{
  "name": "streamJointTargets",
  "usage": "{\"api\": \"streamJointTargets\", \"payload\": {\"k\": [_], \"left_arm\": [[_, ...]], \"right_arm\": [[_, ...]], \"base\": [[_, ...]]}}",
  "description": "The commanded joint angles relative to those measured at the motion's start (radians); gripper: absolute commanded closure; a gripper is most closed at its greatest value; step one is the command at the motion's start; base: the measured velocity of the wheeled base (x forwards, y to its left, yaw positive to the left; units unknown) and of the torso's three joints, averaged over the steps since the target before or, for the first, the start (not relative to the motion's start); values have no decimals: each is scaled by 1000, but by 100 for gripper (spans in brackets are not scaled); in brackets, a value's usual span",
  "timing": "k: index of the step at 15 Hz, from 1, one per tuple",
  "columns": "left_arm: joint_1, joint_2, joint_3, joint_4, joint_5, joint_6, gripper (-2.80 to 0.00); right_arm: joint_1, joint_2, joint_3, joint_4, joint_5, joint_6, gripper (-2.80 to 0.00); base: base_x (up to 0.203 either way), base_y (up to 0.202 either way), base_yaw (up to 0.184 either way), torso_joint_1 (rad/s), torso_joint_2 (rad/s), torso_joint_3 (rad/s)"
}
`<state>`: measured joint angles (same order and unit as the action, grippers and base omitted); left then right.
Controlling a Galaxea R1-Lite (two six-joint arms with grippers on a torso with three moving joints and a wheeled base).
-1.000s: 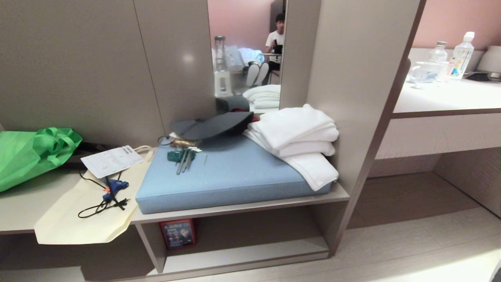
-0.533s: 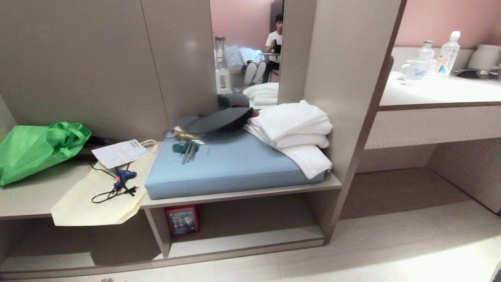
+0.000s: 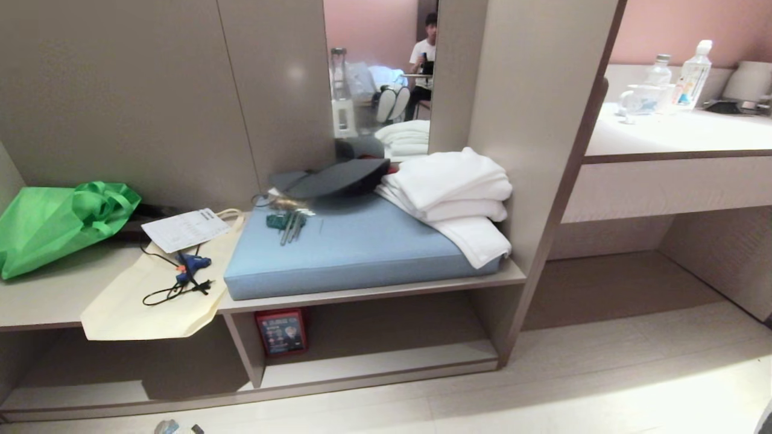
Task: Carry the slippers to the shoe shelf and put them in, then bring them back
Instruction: Place the slippers into the shoe cabinet
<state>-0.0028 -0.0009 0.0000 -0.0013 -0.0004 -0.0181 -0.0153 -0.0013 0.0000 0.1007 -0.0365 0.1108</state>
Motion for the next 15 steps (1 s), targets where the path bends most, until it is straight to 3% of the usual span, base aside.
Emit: {"api": "streamJointTargets", "payload": {"k": [1, 15], "left_arm": [[0, -1, 0, 0, 0, 0, 0], [0, -1, 0, 0, 0, 0, 0]], "right_arm": [[0, 0, 2, 1, 0, 1, 0], [0, 0, 2, 1, 0, 1, 0]], "base": [[0, 0, 0, 3, -1, -190], [0, 0, 0, 3, 3, -196]]}}
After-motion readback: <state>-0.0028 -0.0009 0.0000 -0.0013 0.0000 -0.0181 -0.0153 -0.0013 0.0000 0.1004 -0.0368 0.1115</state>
